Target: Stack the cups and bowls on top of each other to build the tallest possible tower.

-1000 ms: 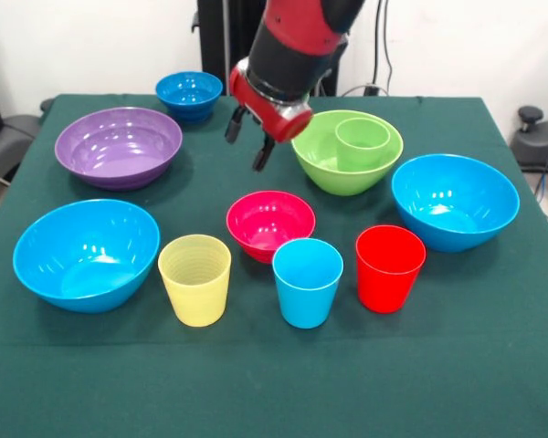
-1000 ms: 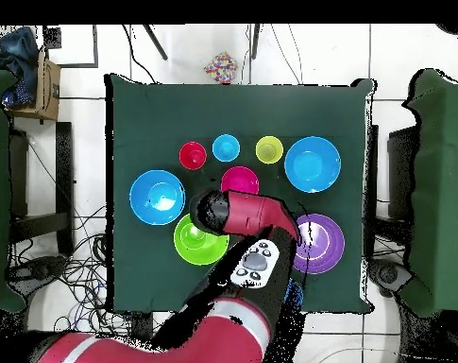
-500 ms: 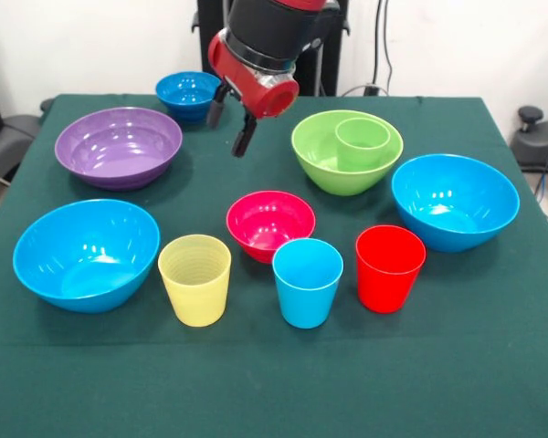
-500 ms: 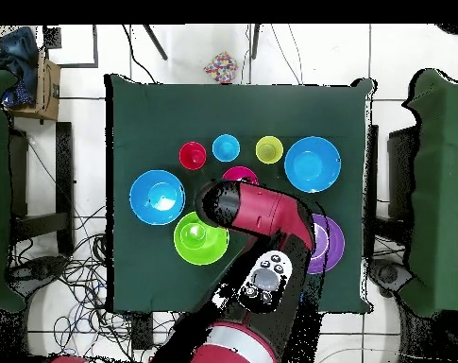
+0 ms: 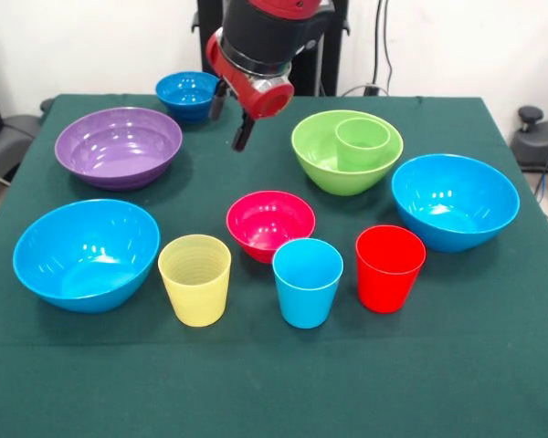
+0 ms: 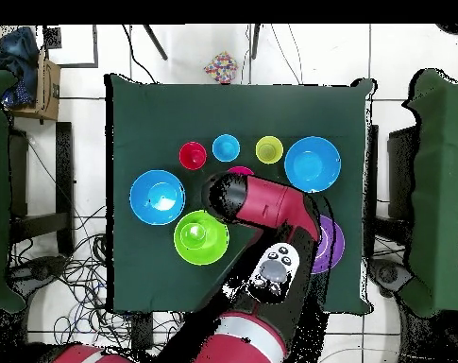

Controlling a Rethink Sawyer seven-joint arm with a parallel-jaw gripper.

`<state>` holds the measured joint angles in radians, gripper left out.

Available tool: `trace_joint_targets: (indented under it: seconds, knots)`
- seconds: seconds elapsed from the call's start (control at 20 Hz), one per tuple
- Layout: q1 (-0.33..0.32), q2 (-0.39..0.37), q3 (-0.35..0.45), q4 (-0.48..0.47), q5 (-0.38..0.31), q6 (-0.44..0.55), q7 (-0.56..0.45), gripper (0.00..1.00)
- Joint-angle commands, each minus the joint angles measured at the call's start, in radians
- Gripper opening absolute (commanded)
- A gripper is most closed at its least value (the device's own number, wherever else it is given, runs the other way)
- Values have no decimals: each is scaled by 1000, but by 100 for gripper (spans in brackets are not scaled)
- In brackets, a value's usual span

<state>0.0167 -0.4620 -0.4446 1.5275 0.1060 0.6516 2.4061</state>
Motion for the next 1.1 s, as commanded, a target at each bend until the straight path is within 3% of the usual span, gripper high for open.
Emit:
trace_joint_targets:
  seconds: [0.05, 0.45, 0.75, 1.1]
  knots:
    - [-23, 48, 161, -42, -28, 0, -22, 100]
    - [41, 72, 106, -106, -44, 90, 28, 100]
    - [31, 46, 151, -84, 26, 37, 78, 100]
    - [-1, 38, 228, -15, 54, -186, 96, 100]
